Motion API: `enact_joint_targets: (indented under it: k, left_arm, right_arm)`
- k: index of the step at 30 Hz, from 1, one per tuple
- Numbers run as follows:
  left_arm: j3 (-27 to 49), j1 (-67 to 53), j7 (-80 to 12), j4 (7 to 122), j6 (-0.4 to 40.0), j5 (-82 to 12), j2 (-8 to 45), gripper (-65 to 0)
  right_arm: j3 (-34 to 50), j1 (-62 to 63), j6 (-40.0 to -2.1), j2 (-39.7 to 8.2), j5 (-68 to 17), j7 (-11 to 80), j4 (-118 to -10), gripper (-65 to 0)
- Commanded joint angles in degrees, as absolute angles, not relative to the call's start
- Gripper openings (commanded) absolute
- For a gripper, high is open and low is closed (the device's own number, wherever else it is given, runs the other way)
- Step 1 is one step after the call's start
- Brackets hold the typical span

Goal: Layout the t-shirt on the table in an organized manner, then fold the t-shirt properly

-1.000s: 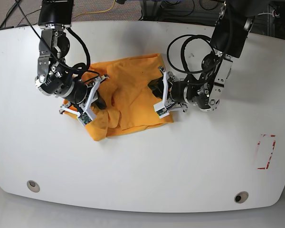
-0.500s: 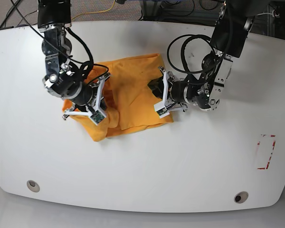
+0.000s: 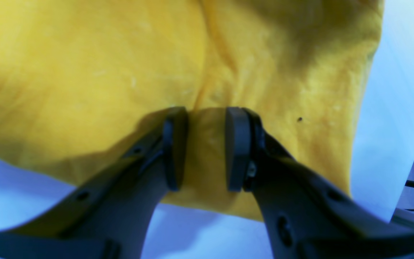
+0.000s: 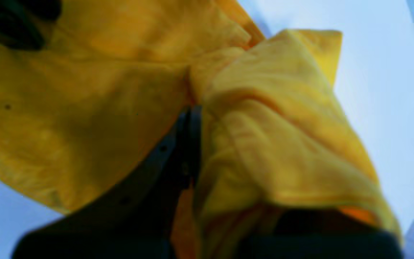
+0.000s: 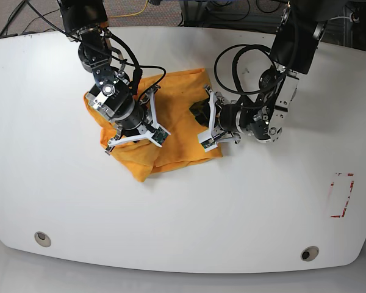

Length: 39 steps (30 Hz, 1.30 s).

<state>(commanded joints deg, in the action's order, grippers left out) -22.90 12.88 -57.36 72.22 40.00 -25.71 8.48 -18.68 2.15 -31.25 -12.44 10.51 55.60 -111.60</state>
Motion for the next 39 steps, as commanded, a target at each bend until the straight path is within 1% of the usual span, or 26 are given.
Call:
enact_joint_targets:
  k: [1, 3, 4, 7, 10, 13, 19, 24, 32, 39]
  left_arm:
    - [-22.90, 12.88, -57.36, 72.22, 40.00, -25.71, 8.48, -48.1]
    - [-22.81, 12.88, -57.36, 72.22, 40.00, -25.71, 8.48, -48.1]
    - [-22.81, 12.88, -57.36, 72.22, 40.00, -25.71, 8.48, -48.1]
    - [-22.73, 12.88, -57.36, 72.22, 40.00, -25.71, 8.48, -48.1]
    - [-22.73, 12.88, -57.36, 72.22, 40.00, -25.71, 8.48, -48.1]
    - [-22.55, 12.88, -57.36, 72.22, 40.00, -25.71, 8.57, -48.1]
    - [-22.02, 12.97, -57.36, 72.57, 40.00, -25.98, 8.92, -48.1]
    - [-16.57, 12.97, -57.36, 72.66, 40.00, -26.15, 9.54, -47.9]
    - [-8.31, 11.91, -57.45, 75.30, 40.00, -26.24, 9.27, -47.9]
    - [-0.13, 11.30, -57.80, 77.49, 40.00, -26.24, 6.90, -47.6]
  right_arm:
    - [-18.95, 2.07, -31.25, -12.26, 10.86, 55.60, -111.60, -60.1]
    - [-20.18, 1.98, -30.81, -11.38, 12.35, 55.08, -111.43, -51.8]
    - [-20.44, 1.98, -30.55, -11.38, 12.44, 54.90, -111.43, -50.1]
    - [-22.20, 1.63, -27.21, -11.38, 12.53, 53.23, -111.52, -36.6]
    - [-24.13, 1.63, -25.71, -11.30, 12.53, 52.97, -111.52, -28.5]
    - [-25.01, 1.63, -25.54, -9.71, 12.53, 52.88, -111.52, -24.6]
    - [-25.27, 1.19, -25.63, -8.22, 11.65, 52.79, -111.52, -24.1]
    - [-25.27, 0.66, -25.63, -6.99, 6.64, 52.79, -112.04, -24.1]
    - [-25.19, 0.48, -25.63, -6.90, 5.23, 52.62, -112.84, -24.1]
    - [-25.01, 0.57, -25.71, -6.90, 1.71, 51.91, -112.84, -24.1]
